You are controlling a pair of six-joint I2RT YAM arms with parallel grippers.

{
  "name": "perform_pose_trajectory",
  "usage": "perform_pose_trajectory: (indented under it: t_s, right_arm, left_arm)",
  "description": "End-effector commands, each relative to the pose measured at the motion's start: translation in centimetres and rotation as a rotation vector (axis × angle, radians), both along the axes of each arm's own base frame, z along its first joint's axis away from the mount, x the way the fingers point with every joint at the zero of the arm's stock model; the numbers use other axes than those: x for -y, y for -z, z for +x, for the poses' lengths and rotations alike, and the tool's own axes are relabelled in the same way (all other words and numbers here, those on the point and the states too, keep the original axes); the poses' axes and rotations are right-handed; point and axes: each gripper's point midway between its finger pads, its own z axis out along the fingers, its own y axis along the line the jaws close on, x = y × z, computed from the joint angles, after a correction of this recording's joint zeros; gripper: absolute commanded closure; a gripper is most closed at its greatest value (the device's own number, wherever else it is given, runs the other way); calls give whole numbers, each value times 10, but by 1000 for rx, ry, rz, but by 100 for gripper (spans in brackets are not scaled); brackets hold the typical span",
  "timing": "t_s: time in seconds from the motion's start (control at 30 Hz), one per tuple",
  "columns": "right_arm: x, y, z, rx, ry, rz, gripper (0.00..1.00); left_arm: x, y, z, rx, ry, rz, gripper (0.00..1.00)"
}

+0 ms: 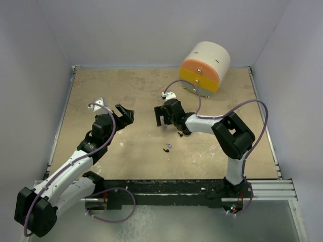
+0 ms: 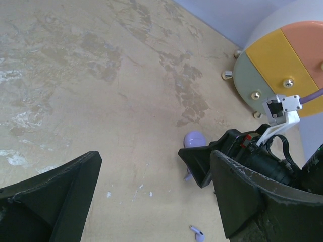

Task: Insert the wireless bluetooth earbuds into the charging case
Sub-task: Pick up the charging case at the center of the board.

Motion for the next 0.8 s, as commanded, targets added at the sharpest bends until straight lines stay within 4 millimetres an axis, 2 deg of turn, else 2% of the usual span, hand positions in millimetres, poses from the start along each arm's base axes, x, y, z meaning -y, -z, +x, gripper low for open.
perform_pose_trajectory:
  t_s: [0.0, 0.4, 0.53, 0.63, 0.77]
  right_arm:
    - [-12, -19, 17, 44, 8, 73, 0]
    - [-7, 0, 18, 15, 26, 57, 12]
    - [-3, -1, 16, 12, 45, 56, 13]
    - [-1, -19, 16, 40, 55, 73, 9]
    - [4, -60, 21, 100, 91, 102, 4]
  left_arm:
    - [1, -8, 3, 38, -1, -1, 11]
    - [1, -3, 3, 31, -4, 7, 11]
    - [0, -4, 4, 33, -10, 8, 12]
    - [-1, -7, 6, 25, -27, 0, 11]
    - [0, -13, 9, 18, -53, -44, 11]
